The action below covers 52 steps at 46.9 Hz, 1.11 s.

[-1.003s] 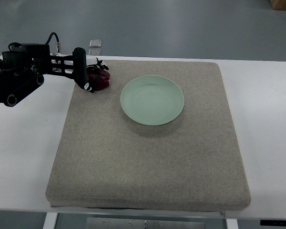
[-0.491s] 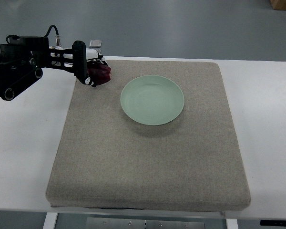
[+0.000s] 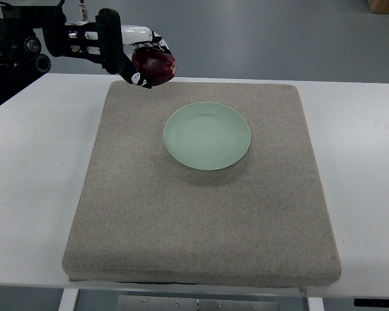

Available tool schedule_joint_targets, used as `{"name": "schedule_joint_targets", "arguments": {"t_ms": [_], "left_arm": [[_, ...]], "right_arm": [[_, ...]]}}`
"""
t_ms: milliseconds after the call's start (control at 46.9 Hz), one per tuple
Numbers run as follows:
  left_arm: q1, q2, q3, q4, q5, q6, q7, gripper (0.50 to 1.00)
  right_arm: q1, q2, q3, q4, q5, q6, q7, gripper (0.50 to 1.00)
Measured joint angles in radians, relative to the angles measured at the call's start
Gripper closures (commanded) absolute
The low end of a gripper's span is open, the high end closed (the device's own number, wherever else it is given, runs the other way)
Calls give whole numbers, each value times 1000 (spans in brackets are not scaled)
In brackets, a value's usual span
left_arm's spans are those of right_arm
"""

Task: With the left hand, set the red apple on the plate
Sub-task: 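Lift the apple upward with the left hand, then carry the apple over the green plate and lower it onto it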

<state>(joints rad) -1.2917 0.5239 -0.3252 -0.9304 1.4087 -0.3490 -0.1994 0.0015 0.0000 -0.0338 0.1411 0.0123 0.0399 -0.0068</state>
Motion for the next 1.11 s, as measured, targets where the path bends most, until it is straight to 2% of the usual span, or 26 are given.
{"name": "schedule_joint_targets", "arguments": {"t_ms": [171, 320, 427, 534, 747, 1024, 1110], "left_arm": [[-12, -17, 0, -43, -7, 6, 1, 1000], [4, -83, 4, -44, -6, 19, 2, 1000], [18, -121, 10, -39, 0, 67, 2, 1000], [62, -162, 18, -30, 17, 112, 2, 1000], [107, -217, 53, 17, 20, 125, 2, 1000], [135, -255, 101, 60, 35, 189, 3, 1000], [143, -258, 105, 59, 35, 192, 3, 830]], "right_arm": [[0, 0, 0, 0, 0, 0, 0, 568], [0, 0, 0, 0, 0, 0, 0, 568], [0, 0, 0, 0, 0, 0, 0, 568], [0, 0, 0, 0, 0, 0, 0, 568], [0, 0, 0, 0, 0, 0, 0, 570], [0, 0, 0, 0, 0, 0, 0, 570], [0, 0, 0, 0, 0, 0, 0, 568]]}}
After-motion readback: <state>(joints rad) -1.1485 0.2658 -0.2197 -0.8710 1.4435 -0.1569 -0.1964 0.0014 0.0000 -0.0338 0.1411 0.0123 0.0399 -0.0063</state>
